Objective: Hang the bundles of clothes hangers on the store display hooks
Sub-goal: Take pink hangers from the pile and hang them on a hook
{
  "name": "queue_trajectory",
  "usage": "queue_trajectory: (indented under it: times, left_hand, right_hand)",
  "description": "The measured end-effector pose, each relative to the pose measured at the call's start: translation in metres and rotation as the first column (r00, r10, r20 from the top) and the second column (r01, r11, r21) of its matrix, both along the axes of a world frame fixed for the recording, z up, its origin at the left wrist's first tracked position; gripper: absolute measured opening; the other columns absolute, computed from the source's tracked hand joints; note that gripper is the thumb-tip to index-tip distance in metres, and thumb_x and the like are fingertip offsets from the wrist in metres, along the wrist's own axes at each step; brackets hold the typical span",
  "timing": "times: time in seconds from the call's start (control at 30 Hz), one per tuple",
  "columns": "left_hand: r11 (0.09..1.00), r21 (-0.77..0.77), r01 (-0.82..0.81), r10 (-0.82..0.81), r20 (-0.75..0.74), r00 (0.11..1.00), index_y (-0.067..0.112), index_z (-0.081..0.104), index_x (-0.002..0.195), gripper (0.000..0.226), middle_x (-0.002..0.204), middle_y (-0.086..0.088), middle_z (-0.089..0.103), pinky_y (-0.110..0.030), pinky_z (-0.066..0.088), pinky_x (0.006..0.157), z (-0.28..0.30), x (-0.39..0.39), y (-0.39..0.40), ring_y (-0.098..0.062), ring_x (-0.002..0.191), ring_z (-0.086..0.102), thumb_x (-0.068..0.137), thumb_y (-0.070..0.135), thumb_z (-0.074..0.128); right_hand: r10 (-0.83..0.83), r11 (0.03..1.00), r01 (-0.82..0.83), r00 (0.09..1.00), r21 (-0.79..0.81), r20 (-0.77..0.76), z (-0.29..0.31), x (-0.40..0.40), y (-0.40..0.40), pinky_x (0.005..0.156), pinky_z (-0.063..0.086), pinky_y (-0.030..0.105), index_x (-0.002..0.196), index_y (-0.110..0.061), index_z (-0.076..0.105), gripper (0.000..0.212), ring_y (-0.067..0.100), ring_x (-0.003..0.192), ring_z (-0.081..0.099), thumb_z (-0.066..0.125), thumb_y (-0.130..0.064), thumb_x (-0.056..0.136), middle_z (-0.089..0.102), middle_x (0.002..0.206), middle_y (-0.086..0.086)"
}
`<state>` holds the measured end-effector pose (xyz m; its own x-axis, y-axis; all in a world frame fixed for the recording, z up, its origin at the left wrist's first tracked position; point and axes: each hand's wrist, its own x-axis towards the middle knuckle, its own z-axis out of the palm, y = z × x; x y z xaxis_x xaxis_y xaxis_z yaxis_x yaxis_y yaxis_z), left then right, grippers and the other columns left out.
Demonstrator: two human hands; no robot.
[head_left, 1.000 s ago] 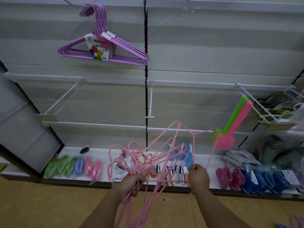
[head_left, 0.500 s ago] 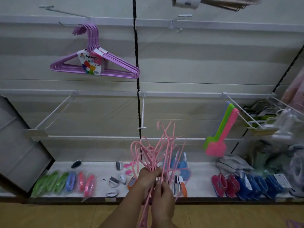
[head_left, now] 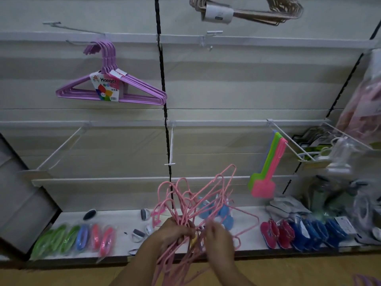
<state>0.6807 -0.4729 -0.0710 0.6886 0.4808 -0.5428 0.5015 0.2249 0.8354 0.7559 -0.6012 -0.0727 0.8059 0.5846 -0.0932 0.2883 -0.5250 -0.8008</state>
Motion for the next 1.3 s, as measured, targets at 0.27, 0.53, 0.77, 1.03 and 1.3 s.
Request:
queue_trajectory:
  times: [0.27, 0.53, 0.77, 1.03, 1.3]
  left_hand:
    - [0.989, -0.018, 0.148, -0.148, 0.003, 0.989, 0.004, 0.067, 0.088, 0.008, 0.063, -0.006, 0.066, -0.017, 0.038, 0.042, 0.024, -0.007, -0.002, -0.006, 0.039, 0.043, 0.083, -0.003, 0.065]
    - [0.958, 0.27, 0.1, -0.095, -0.032, 0.995, 0.012, 0.06, 0.082, 0.014, 0.062, 0.005, 0.06, -0.014, 0.041, 0.05, 0.05, -0.008, -0.009, -0.001, 0.047, 0.053, 0.081, 0.002, 0.071]
    - [0.825, 0.564, 0.029, -0.007, -0.041, 0.999, 0.017, 0.054, 0.078, 0.027, 0.059, 0.007, 0.047, -0.015, 0.037, 0.042, 0.078, -0.035, 0.002, 0.002, 0.041, 0.043, 0.072, -0.006, 0.068]
    - [0.896, 0.433, -0.101, 0.127, -0.031, 0.991, 0.014, 0.051, 0.075, 0.025, 0.055, -0.002, 0.049, -0.018, 0.033, 0.039, 0.119, -0.073, 0.043, -0.007, 0.041, 0.042, 0.078, -0.008, 0.062]
    - [0.856, 0.502, -0.124, 0.174, -0.054, 0.983, 0.012, 0.052, 0.062, 0.025, 0.056, -0.004, 0.05, -0.021, 0.035, 0.043, 0.148, -0.127, 0.097, -0.012, 0.046, 0.042, 0.074, -0.006, 0.065]
  right_hand:
    - [0.032, 0.961, 0.052, 0.954, -0.271, 0.298, 0.011, 0.094, -0.021, 0.107, 0.027, 0.037, 0.102, -0.034, 0.061, 0.026, 0.008, 0.093, 0.055, 0.039, -0.048, 0.098, 0.063, 0.091, -0.013]
    - [-0.091, 0.993, 0.101, 0.985, -0.058, 0.149, 0.037, 0.105, -0.037, 0.06, 0.039, 0.03, 0.068, -0.021, 0.055, 0.037, 0.025, 0.068, 0.057, 0.044, -0.038, 0.099, 0.061, 0.07, 0.009]
    - [-0.13, 0.982, 0.172, 0.91, -0.074, 0.394, 0.079, 0.106, -0.024, 0.057, 0.038, 0.03, 0.059, -0.014, 0.053, 0.054, 0.031, 0.068, 0.062, 0.034, -0.049, 0.095, 0.059, 0.064, 0.014]
    - [0.171, 0.984, -0.167, 0.796, -0.061, 0.58, 0.111, 0.021, 0.057, 0.06, 0.035, 0.031, 0.066, -0.022, 0.046, 0.04, 0.03, 0.084, 0.064, 0.035, -0.043, 0.099, 0.069, 0.09, 0.009]
    - [0.166, 0.965, -0.253, 0.792, 0.068, 0.588, 0.13, -0.035, 0.121, 0.05, 0.026, 0.028, 0.081, -0.024, 0.041, 0.025, 0.028, 0.075, 0.062, 0.041, -0.043, 0.098, 0.065, 0.081, 0.003]
